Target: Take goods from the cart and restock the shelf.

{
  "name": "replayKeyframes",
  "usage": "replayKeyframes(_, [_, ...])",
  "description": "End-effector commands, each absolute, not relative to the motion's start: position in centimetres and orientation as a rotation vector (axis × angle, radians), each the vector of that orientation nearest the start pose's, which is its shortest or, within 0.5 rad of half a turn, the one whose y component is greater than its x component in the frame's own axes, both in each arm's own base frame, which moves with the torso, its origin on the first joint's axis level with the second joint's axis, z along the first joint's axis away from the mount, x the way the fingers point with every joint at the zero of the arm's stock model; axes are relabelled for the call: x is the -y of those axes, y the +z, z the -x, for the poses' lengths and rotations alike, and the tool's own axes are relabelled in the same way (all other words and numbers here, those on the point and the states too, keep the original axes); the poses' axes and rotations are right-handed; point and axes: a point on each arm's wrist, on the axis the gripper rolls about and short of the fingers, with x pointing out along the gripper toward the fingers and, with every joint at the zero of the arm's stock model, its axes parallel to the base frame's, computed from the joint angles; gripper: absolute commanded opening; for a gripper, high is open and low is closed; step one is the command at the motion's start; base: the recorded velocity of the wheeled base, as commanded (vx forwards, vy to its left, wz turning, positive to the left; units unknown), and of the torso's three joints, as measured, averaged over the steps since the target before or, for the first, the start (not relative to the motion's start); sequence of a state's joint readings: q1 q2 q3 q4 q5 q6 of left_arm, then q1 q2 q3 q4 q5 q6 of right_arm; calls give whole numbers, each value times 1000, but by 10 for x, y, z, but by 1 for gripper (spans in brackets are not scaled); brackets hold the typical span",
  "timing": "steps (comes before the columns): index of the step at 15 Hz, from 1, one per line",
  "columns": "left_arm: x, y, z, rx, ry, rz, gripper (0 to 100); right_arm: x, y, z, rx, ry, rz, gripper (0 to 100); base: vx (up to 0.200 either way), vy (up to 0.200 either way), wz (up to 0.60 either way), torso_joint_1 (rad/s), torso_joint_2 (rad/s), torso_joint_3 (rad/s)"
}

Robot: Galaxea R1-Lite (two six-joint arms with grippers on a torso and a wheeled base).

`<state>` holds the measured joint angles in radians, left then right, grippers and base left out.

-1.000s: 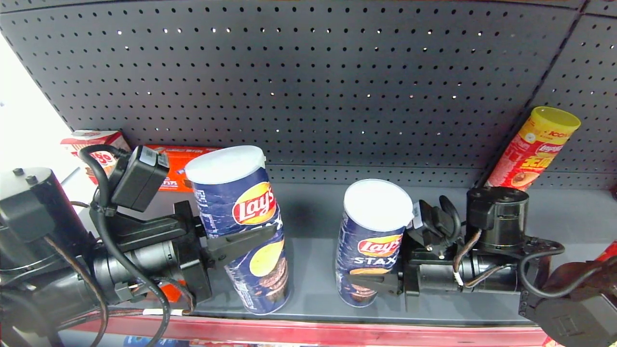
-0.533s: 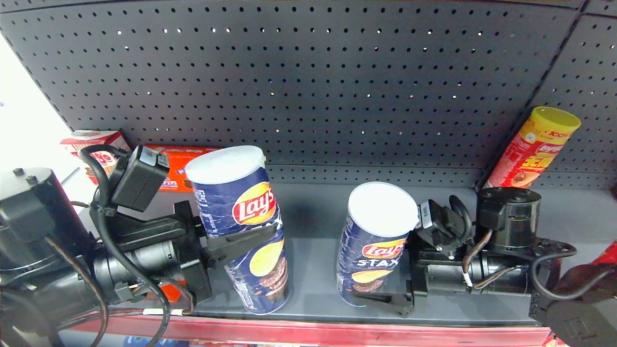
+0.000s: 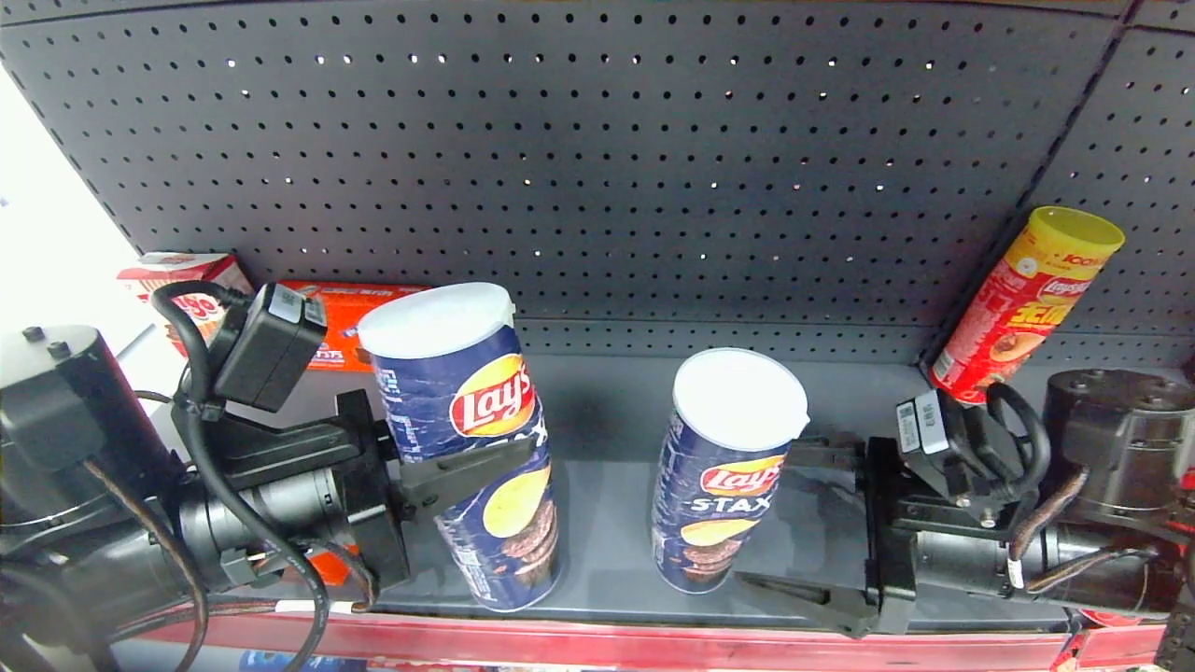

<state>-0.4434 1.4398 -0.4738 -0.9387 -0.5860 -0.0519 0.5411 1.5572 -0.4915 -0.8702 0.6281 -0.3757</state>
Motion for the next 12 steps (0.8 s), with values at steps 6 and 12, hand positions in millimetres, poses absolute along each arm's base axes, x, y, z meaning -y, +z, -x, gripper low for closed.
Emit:
replayKeyframes(6, [107,194,-194,-53,-1036,48,0,-111,216,-163,163,1034,323,100,0,0,0,0,0,0])
replayKeyframes(12, [106,194,-192,-53,-1034,48,0,-63,251,-90,201,858,299,100,0,0,0,0,0,0])
